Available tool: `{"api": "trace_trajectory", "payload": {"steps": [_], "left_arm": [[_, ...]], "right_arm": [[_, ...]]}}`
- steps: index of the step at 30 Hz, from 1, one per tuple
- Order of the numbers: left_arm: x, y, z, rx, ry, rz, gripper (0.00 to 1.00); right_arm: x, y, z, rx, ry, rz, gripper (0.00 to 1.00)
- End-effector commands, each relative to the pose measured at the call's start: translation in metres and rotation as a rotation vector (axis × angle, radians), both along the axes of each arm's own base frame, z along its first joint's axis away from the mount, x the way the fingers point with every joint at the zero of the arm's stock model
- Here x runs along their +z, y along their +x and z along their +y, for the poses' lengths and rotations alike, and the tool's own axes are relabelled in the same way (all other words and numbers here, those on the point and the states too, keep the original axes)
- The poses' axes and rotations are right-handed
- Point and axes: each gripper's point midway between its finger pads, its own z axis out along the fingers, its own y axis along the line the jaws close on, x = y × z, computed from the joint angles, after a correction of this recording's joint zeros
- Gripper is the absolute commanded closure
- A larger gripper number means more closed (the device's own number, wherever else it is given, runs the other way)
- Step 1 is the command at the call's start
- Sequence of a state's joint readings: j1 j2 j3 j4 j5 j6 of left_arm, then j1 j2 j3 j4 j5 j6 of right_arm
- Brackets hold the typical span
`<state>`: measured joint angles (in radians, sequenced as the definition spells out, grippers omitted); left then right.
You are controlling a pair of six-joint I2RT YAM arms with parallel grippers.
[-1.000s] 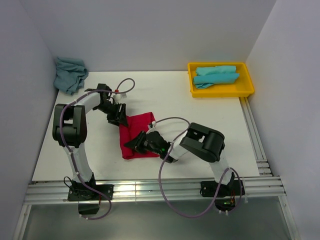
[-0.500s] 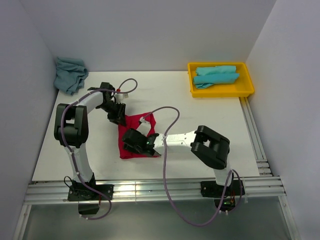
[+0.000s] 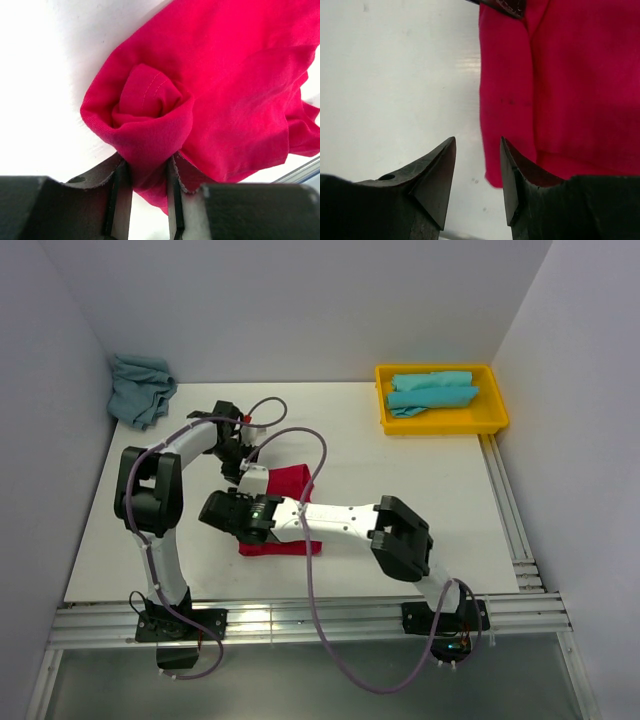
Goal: Roll the t-shirts
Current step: Roll the tshirt
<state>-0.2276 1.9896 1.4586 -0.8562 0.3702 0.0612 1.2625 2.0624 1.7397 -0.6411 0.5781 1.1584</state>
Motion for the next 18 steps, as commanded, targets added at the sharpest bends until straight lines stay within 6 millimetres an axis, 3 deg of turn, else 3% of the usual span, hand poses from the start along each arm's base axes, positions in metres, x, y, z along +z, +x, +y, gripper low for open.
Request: {"api": "trace_trajectory", "payload": {"steps": [1, 9, 18], "left_arm": [[0.006, 0.017, -0.004, 0.007, 0.016, -0.052, 0.68], [0.006, 0.017, -0.007, 0.007, 0.025, -0.052, 0.67], [0.015, 0.02, -0.016, -0.013, -0.025, -0.059, 0.49]], "right_arm": [[-0.012, 0.02, -0.008, -0.007, -0.156, -0.065, 0.53], [-0.034, 0.036, 0.002, -0.008, -0.223, -0.068, 0.52], [-0.077, 0.023, -0.015, -0.009, -0.309, 0.023, 0.48]]}}
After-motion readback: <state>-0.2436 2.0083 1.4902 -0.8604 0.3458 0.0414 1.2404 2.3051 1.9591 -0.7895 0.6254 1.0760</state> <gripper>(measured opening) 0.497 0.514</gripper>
